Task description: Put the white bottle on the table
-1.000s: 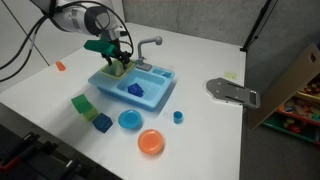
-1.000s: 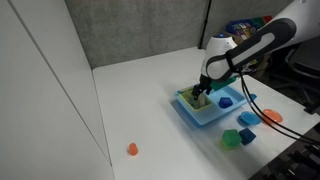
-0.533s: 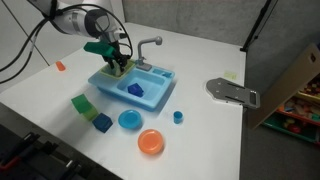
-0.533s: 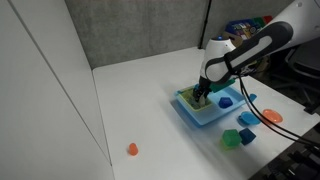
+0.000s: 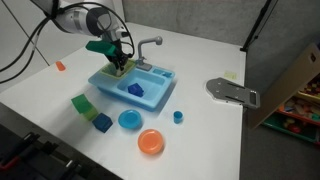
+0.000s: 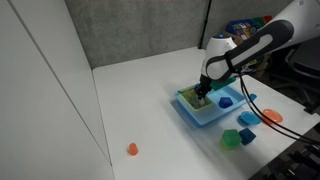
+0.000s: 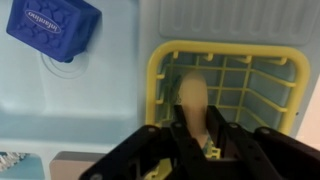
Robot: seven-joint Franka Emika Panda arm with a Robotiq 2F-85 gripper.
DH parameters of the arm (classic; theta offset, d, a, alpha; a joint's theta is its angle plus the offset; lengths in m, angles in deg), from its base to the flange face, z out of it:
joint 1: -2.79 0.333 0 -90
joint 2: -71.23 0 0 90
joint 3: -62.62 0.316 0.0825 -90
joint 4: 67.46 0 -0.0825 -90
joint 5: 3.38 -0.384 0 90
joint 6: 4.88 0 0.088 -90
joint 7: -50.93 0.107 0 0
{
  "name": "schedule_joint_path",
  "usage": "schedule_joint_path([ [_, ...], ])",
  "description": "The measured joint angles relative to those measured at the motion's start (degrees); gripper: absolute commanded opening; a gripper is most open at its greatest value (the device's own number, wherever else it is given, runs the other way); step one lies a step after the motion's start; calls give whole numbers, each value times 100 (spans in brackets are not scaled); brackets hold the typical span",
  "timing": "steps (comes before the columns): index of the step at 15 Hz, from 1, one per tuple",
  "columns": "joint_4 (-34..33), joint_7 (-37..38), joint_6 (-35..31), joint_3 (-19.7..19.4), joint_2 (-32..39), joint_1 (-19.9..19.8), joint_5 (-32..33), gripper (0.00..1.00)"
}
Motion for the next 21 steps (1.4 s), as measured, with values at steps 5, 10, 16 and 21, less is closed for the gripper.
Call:
schedule_joint_path([
  [5,18,0,0,-3,-191,-5,0,9],
  [10,209,-2,0,5,-696,-59,-1,9],
  [16,954,-16,2,0,-1644,-316,-4,9],
  [21,1549,-21,1,-174,-2307,-660,-2,9],
])
